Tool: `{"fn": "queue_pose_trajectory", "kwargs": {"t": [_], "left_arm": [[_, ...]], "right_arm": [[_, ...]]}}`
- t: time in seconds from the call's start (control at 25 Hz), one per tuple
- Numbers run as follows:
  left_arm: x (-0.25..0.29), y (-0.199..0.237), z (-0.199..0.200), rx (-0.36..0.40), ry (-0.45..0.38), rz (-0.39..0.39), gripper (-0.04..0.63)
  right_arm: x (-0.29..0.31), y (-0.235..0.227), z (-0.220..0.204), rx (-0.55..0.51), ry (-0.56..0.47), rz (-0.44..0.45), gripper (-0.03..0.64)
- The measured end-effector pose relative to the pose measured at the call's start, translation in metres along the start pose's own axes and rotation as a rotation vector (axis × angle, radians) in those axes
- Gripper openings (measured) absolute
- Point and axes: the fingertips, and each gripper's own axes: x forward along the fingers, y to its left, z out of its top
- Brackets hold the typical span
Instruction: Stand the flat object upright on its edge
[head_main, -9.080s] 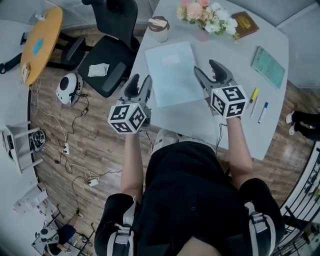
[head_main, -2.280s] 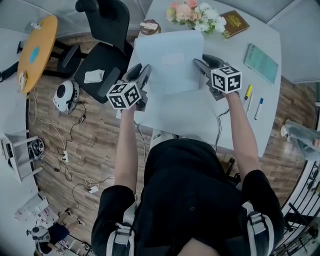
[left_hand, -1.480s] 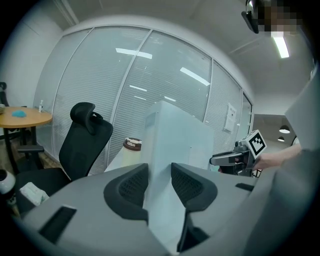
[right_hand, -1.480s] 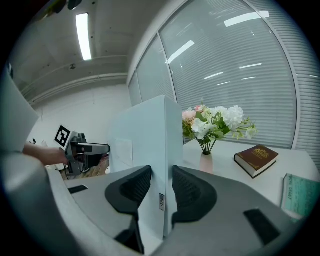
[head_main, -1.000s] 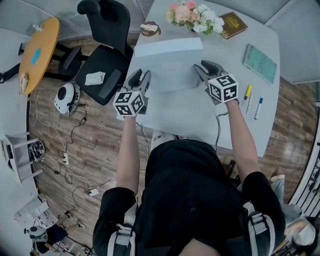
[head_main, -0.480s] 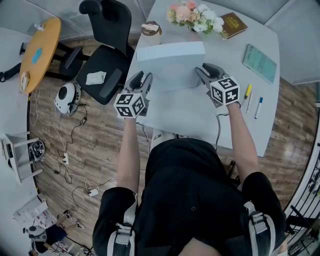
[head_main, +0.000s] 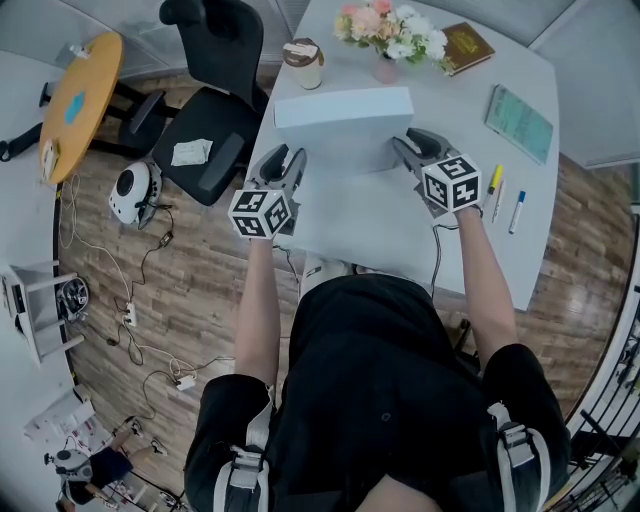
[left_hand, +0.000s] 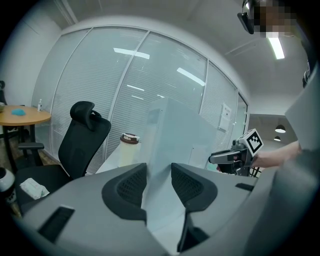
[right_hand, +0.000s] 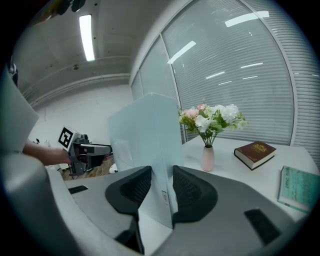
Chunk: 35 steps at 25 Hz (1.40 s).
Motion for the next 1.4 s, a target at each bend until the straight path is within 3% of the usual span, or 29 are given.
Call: {"fn": "queue_pose_trajectory", "kwargs": {"t": [0.68, 1.4], "left_arm": [[-0.011, -0.009, -0.013, -0.019, 0.021, -0.011, 0.168], [-0.042, -0.021, -0.013, -0.01, 0.008, -0.013, 0.187]], "right_arm": [[-0.009, 0.006, -0.011, 0.003, 0.016, 0.005, 0.156], [-0.028, 0.018, -0.015, 0.01, 0.0, -0.067, 0.173]]}}
